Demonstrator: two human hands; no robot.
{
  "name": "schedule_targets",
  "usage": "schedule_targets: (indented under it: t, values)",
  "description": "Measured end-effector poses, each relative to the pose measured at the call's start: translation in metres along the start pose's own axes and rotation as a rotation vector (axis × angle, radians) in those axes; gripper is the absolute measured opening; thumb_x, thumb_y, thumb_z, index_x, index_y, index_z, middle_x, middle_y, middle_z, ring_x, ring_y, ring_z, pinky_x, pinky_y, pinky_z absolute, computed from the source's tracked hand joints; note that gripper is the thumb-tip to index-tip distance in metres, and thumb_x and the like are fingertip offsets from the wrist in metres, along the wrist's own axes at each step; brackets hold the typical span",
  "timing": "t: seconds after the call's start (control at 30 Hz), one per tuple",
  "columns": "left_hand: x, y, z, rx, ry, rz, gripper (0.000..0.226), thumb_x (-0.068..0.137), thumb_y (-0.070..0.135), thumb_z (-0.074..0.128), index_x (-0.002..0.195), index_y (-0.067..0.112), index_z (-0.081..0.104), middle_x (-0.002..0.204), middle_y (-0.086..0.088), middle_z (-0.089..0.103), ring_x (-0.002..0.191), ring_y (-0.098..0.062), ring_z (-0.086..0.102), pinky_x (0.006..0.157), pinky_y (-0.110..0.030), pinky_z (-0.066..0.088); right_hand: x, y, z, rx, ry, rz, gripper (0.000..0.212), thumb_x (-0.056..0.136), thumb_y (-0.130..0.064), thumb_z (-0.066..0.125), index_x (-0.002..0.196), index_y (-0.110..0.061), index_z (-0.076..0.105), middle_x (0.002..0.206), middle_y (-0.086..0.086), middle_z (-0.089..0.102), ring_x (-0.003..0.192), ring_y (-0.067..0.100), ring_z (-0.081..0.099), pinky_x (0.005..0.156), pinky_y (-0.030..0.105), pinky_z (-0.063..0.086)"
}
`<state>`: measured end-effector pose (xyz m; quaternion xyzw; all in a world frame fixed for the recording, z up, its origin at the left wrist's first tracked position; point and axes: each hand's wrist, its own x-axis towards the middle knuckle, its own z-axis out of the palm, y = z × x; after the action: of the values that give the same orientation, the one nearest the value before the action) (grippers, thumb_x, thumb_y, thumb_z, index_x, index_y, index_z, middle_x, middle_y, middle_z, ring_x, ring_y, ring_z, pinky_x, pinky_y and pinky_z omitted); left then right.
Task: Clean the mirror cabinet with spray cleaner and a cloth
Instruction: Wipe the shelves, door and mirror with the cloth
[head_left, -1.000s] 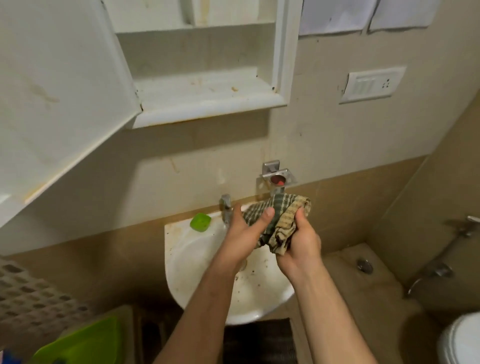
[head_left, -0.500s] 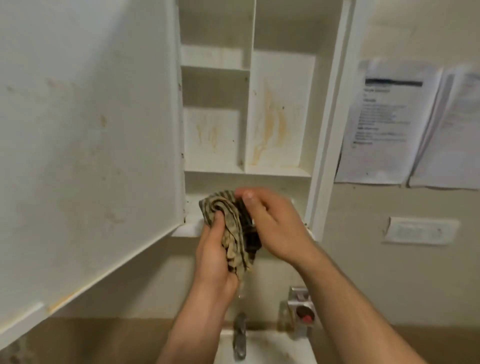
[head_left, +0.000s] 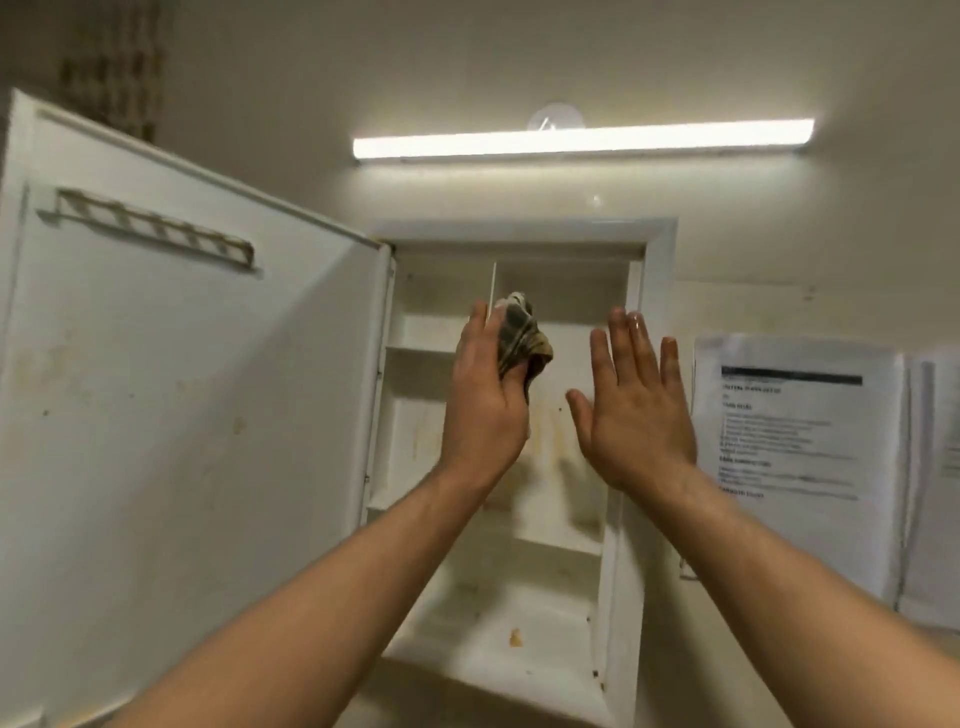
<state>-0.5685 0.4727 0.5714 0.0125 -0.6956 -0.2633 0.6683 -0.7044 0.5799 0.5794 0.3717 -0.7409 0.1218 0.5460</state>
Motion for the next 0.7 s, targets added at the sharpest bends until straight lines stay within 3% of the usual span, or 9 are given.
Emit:
schedule_targets:
  t: [0.1, 0.17, 0.27, 0.33, 0.4, 0.57, 0.63, 0.7]
  values:
    - [0.041, -0.003, 0.007, 0.198, 0.049, 0.141, 0.063, 0.103, 0.008, 0.052, 0.16, 0.026, 0.032, 0.17, 0.001, 0.023, 0.157, -0.018, 0.018, 0.126, -0.051, 0.027, 0.007, 0.002, 0.002, 0.055, 0.057, -0.012, 0.076, 0.103, -0.053, 0.023, 0.163, -0.007, 0.016, 0.172, 0.016, -0.007, 0.16, 0.028, -0.01, 0.128, 0.055, 0.007]
    - [0.071, -0.001, 0.005, 0.293, 0.122, 0.212, 0.063, 0.102, 0.006, 0.053, 0.158, 0.027, 0.034, 0.168, -0.002, 0.025, 0.156, -0.024, 0.022, 0.123, -0.052, 0.034, 0.006, 0.003, 0.004, 0.078, 0.079, -0.027, 0.075, 0.104, -0.054, 0.021, 0.163, -0.008, 0.016, 0.172, 0.015, -0.008, 0.16, 0.028, -0.01, 0.128, 0.055, 0.007]
    - [0.121, 0.004, -0.005, 0.381, 0.399, 0.275, 0.052, 0.099, 0.011, 0.058, 0.149, 0.022, 0.047, 0.15, -0.011, 0.044, 0.138, -0.027, 0.042, 0.113, -0.043, 0.046, 0.005, 0.003, 0.006, 0.096, 0.094, -0.035, 0.075, 0.103, -0.058, 0.013, 0.163, -0.012, 0.015, 0.172, 0.013, -0.009, 0.16, 0.028, -0.009, 0.128, 0.053, 0.006]
    - [0.151, 0.001, -0.014, 0.426, 0.537, 0.221, 0.049, 0.097, 0.008, 0.059, 0.145, 0.018, 0.053, 0.138, -0.013, 0.051, 0.13, -0.03, 0.046, 0.109, -0.039, 0.047, 0.006, 0.003, 0.006, 0.114, 0.109, -0.023, 0.075, 0.103, -0.059, 0.009, 0.162, -0.013, 0.016, 0.172, 0.012, -0.006, 0.16, 0.029, -0.007, 0.128, 0.054, 0.009]
    - [0.164, -0.008, -0.016, 0.48, 0.482, 0.183, 0.044, 0.099, 0.008, 0.055, 0.143, 0.012, 0.055, 0.132, -0.014, 0.056, 0.127, -0.032, 0.048, 0.109, -0.042, 0.044, 0.007, 0.002, 0.005, 0.118, 0.107, -0.022, 0.075, 0.102, -0.059, 0.007, 0.161, -0.013, 0.015, 0.172, 0.011, -0.006, 0.16, 0.028, -0.006, 0.128, 0.054, 0.011]
    - [0.165, -0.045, -0.037, 0.598, 0.186, 0.428, 0.034, 0.103, 0.022, 0.053, 0.134, 0.009, 0.055, 0.127, -0.011, 0.059, 0.119, -0.031, 0.051, 0.106, -0.048, 0.043, 0.005, 0.003, 0.006, 0.084, 0.111, -0.021, 0.074, 0.103, -0.057, 0.015, 0.161, -0.012, 0.023, 0.172, 0.013, 0.002, 0.16, 0.029, 0.0, 0.127, 0.052, 0.01]
    - [0.178, -0.054, -0.058, 0.587, 0.238, 0.326, 0.028, 0.101, 0.025, 0.051, 0.126, 0.013, 0.056, 0.121, -0.008, 0.06, 0.116, -0.028, 0.053, 0.102, -0.046, 0.046, 0.007, 0.001, 0.004, 0.071, 0.125, -0.011, 0.073, 0.103, -0.055, 0.018, 0.16, -0.011, 0.029, 0.172, 0.014, 0.008, 0.159, 0.03, 0.006, 0.125, 0.052, 0.01]
    - [0.178, -0.05, -0.059, 0.557, 0.311, 0.19, 0.03, 0.102, 0.025, 0.05, 0.128, 0.011, 0.055, 0.125, -0.01, 0.06, 0.121, -0.03, 0.053, 0.108, -0.046, 0.044, 0.008, -0.001, 0.004, 0.067, 0.099, 0.001, 0.074, 0.103, -0.056, 0.015, 0.161, -0.011, 0.024, 0.172, 0.012, 0.002, 0.16, 0.028, 0.0, 0.127, 0.051, 0.006]
